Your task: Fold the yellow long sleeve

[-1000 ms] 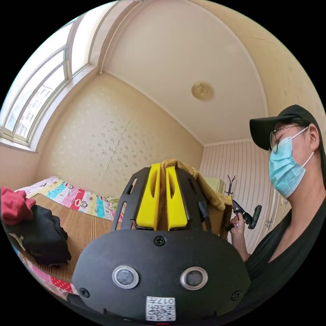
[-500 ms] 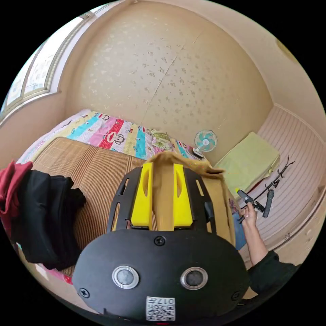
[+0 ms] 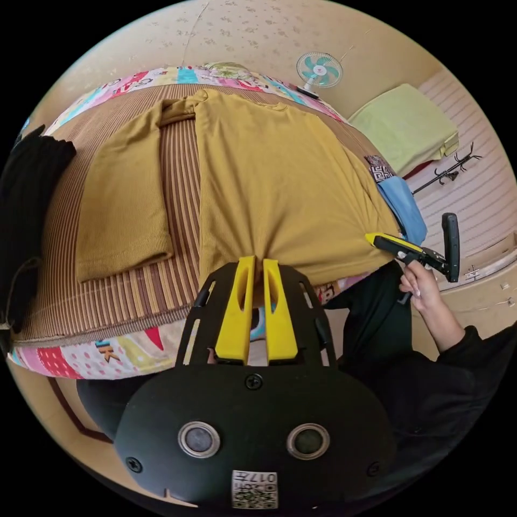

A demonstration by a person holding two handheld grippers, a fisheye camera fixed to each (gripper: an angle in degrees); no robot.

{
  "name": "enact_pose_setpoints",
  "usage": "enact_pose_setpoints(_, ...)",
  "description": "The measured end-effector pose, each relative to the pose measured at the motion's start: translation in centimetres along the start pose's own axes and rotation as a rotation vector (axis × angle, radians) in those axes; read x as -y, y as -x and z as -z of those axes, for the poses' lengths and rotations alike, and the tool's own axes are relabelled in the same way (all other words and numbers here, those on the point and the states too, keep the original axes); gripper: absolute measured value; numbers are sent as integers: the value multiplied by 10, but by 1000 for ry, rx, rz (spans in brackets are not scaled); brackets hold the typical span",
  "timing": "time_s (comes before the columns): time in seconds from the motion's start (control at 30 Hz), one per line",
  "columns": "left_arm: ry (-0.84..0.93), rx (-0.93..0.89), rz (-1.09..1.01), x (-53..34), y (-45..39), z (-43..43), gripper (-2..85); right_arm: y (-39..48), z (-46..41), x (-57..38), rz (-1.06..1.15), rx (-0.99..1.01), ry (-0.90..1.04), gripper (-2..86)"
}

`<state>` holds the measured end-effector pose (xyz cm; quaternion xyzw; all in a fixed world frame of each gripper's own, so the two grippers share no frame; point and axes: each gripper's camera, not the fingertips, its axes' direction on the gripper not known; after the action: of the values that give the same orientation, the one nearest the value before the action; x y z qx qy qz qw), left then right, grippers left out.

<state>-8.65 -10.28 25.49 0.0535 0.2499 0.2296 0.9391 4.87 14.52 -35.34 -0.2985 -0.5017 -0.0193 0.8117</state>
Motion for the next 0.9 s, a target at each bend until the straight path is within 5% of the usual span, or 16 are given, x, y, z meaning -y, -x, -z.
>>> enact_pose_setpoints(0.17,194,-47,5,-31,2,12,12,-15,24,13,105,45,367,28)
enact_pose_setpoints(0.33,33,-156,52,-67,9,64,-4,-83,129,6,-177,-102,-71,91)
enact_pose_setpoints(0.5,-26,-168,99,-69,19,82,-9,-143,76,46,-258,-218,240,77)
enact_pose_setpoints(0.67,-7,-146,111,-68,27,106,-10,-226,224,64,-370,240,-148,37)
enact_pose_setpoints(0.8,-32,-139,153,-75,38,120,-10,-371,345,32,-634,208,-547,38)
enact_pose_setpoints(0.9,-20,-127,174,-74,41,118,-10,-461,355,-23,-970,222,-688,46)
